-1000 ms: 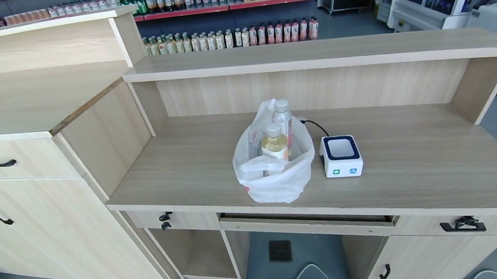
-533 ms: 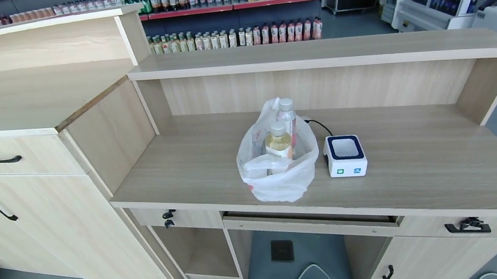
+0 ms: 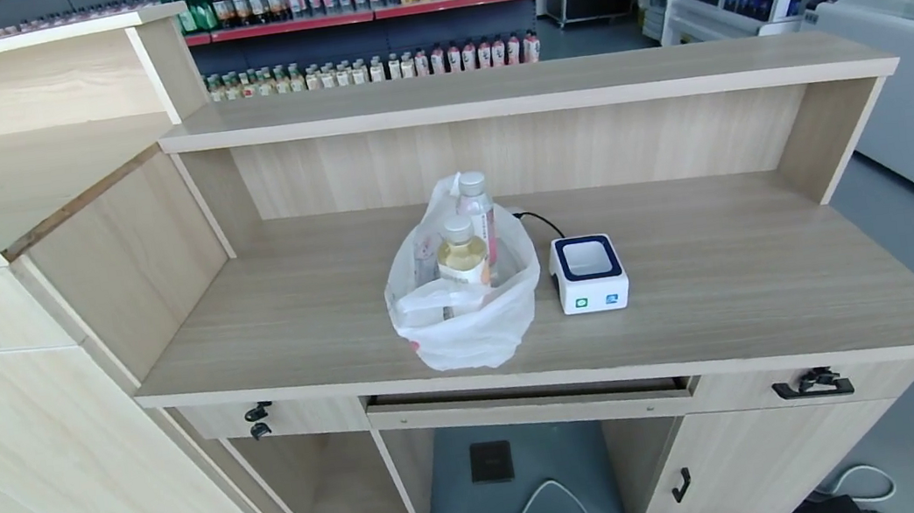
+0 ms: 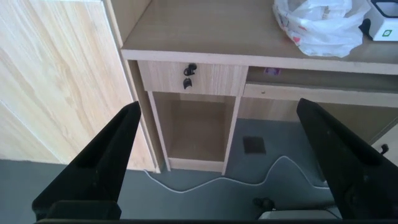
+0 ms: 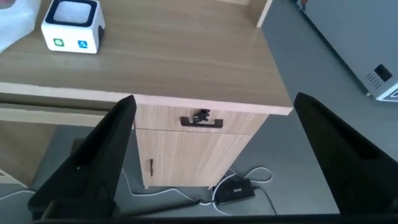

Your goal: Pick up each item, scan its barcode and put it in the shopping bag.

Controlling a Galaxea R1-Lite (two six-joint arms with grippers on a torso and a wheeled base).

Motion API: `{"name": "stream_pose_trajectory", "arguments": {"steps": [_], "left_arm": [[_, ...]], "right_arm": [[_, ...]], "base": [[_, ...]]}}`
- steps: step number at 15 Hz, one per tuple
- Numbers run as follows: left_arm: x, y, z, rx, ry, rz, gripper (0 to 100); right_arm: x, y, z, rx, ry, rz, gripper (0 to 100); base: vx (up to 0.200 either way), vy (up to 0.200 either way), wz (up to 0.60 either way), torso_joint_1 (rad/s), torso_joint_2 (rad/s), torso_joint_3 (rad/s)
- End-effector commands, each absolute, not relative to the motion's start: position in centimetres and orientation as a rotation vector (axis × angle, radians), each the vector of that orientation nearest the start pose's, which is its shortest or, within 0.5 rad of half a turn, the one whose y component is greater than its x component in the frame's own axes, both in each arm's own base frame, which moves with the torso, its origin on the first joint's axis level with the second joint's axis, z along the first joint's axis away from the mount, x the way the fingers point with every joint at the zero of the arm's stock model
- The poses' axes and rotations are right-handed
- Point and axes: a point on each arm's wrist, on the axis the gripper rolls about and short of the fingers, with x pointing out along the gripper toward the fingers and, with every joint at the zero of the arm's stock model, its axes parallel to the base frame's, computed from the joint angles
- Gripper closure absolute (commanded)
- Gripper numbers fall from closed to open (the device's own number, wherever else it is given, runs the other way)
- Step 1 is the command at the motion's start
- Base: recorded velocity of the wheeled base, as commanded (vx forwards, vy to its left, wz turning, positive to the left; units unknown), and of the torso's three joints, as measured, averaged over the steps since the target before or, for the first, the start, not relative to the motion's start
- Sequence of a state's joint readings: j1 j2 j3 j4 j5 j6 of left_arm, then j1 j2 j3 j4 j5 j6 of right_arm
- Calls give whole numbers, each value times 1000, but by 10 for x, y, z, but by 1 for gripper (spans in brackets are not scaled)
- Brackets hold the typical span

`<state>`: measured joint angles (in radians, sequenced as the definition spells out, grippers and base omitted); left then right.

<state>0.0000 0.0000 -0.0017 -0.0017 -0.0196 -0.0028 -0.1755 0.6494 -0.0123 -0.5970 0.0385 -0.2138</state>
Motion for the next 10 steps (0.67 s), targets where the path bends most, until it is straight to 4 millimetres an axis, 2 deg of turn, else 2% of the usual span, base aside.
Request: {"name": "stream_pose_trajectory", "arguments": {"steps": [1, 3, 5, 10], "left_arm": [[-23, 0, 76, -3, -2, -20, 0], [-23, 0, 76, -3, -3, -20, 0], [-23, 0, 76, -3, -3, -20, 0], [-23, 0, 76, -5, -1, -20, 0]], "right_arm": [[22, -2, 114, -159, 93, -97, 0], [-3, 1, 88, -120, 143, -95, 0], [-16, 3, 78, -66, 83, -46, 0], [-15, 2, 78, -30, 89, -32, 0]], "base": [[0, 0, 0, -32, 61, 32], [0, 0, 0, 0, 0, 0], [0, 0, 0, 0, 0, 0], [0, 0, 0, 0, 0, 0]]}}
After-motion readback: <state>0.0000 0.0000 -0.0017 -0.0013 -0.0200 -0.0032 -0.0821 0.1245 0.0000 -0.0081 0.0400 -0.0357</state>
